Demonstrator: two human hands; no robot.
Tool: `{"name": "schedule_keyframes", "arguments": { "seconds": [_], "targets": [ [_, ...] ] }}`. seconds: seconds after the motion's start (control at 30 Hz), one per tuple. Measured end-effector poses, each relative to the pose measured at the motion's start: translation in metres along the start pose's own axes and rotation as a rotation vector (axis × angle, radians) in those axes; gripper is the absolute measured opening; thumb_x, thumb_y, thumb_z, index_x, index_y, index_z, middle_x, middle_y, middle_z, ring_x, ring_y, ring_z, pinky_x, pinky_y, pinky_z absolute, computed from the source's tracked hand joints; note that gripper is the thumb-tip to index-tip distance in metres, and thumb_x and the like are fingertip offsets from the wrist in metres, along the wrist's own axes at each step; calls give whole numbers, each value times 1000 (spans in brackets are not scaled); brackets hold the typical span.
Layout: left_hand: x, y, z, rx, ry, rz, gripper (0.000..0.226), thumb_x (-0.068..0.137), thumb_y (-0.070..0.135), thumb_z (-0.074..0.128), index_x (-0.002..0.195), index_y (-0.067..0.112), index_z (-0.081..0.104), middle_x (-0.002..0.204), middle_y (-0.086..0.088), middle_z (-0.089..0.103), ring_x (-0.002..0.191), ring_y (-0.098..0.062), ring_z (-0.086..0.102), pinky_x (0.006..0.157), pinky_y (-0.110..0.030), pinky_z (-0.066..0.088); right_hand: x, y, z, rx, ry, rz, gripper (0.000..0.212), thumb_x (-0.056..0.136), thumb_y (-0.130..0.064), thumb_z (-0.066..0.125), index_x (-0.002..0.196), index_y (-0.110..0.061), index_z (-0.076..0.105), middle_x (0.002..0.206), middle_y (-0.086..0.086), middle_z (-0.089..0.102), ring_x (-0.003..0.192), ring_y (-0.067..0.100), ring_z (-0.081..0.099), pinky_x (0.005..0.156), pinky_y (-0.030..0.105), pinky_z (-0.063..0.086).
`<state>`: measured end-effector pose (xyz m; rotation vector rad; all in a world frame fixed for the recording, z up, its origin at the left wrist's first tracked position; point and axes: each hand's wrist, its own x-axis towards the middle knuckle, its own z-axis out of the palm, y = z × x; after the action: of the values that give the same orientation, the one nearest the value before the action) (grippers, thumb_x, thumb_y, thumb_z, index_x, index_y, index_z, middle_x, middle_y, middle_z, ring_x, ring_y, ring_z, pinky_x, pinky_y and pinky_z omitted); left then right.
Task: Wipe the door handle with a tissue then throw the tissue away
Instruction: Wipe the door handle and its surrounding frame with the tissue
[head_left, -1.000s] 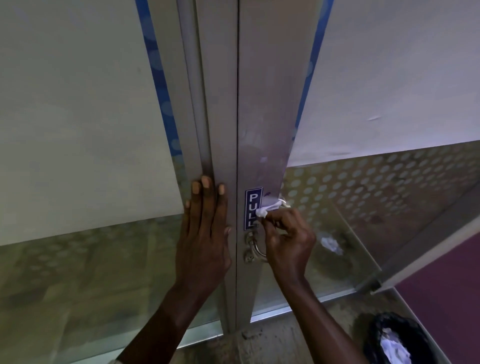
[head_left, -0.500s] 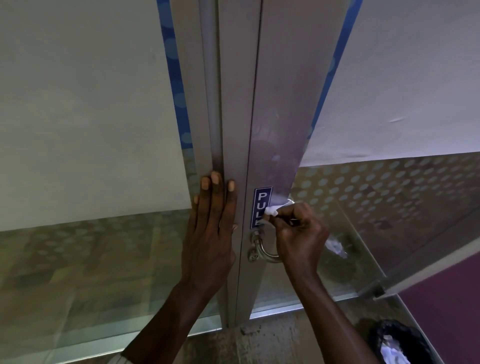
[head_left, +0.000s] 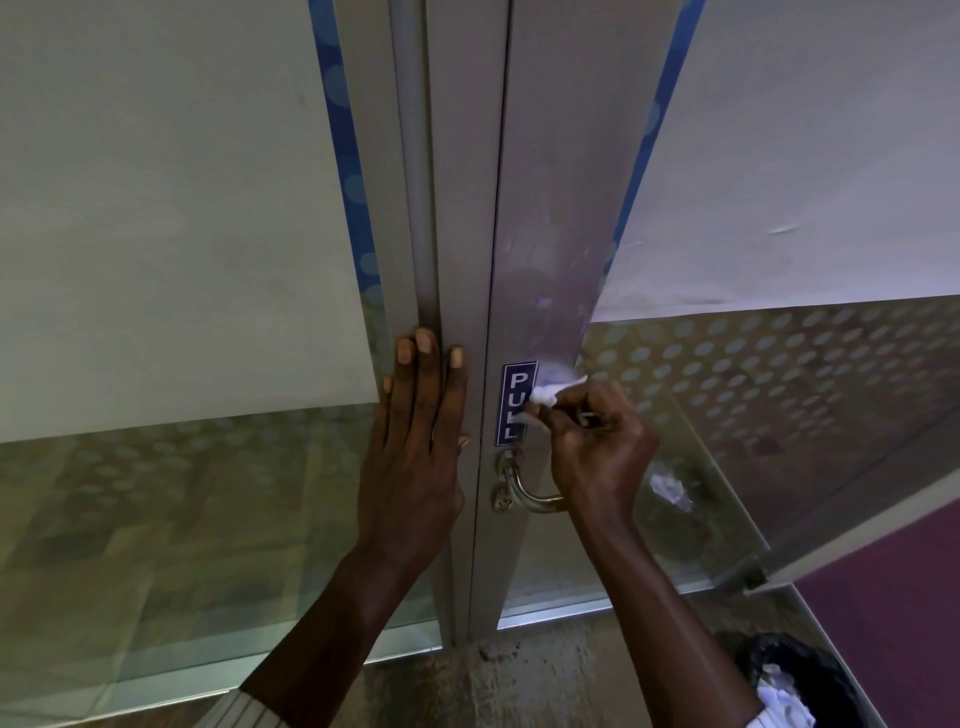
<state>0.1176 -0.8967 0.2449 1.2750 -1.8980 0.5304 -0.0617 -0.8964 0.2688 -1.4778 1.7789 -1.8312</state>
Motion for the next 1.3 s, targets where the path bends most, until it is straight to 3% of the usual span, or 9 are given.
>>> {"name": "schedule_keyframes", "arguments": {
  "seconds": [0.13,0.23,0.4,0.6,0.77,0.9,0.97,1.1,1.3],
  "targets": [
    [1,3,-2,-14,3,-17,124,92,5,85,178,16,-4,186,-7,-20,175,-26,-17,144,-39,-3,21,-12,-3,37,54,-133,27,71,-5,96,75,-19,73,82,2,69,75,14,67,63,28,56],
    [1,4,-2,-30,-2,-18,123,93,4,84,178,15,-4,186,-7,-20,175,-26,-17,144,-39,-3,10,0,1,2,13,-101,26,71,-6,95,69,-17,72,77,1,66,68,15,63,59,35,54],
    [1,3,-3,-19,4,-12,125,92,3,85,178,15,-5,186,-7,-22,175,-26,-17,144,-39,-3,-13,15,2,-39,-67,49,21,75,-4,95,68,-11,76,79,3,75,72,19,74,67,49,61],
    [-1,3,-1,-27,-1,-16,126,90,-3,84,178,15,-5,186,-8,-21,175,-27,-16,144,-41,-2,28,-23,-4,68,74,-176,25,71,-12,95,76,-24,74,83,3,70,77,14,70,66,19,55],
    [0,2,1,-45,8,-17,132,85,-5,86,178,16,-6,186,-7,-20,175,-26,-16,144,-39,-3,1,3,1,-6,-7,-95,21,71,-3,92,69,-13,73,78,0,65,71,12,63,60,32,54],
    [0,3,0,-36,10,-19,138,81,-8,88,178,17,-7,186,-6,-22,175,-25,-17,144,-39,-3,-18,17,4,-88,-86,38,23,75,-8,95,66,-13,74,78,1,72,68,19,70,63,46,59],
    [0,2,0,-38,8,-13,137,81,-8,88,178,16,-6,186,-6,-21,175,-25,-17,144,-39,-3,-11,10,2,-106,-66,22,25,72,-6,95,67,-15,72,77,-1,70,67,15,67,63,42,59],
    [-1,3,-1,-38,1,-16,135,82,-9,87,178,16,-4,186,-7,-21,175,-26,-17,144,-40,-3,14,-3,-2,-77,10,-137,31,68,3,91,71,-20,71,78,-5,63,69,1,58,60,17,48],
    [0,3,-1,-30,-5,-21,141,77,-10,89,178,16,-6,186,-6,-22,175,-25,-18,144,-38,-4,-8,18,3,-158,-110,-31,32,69,-7,98,63,-23,71,72,-12,61,62,5,61,58,30,56]
  ]
}}
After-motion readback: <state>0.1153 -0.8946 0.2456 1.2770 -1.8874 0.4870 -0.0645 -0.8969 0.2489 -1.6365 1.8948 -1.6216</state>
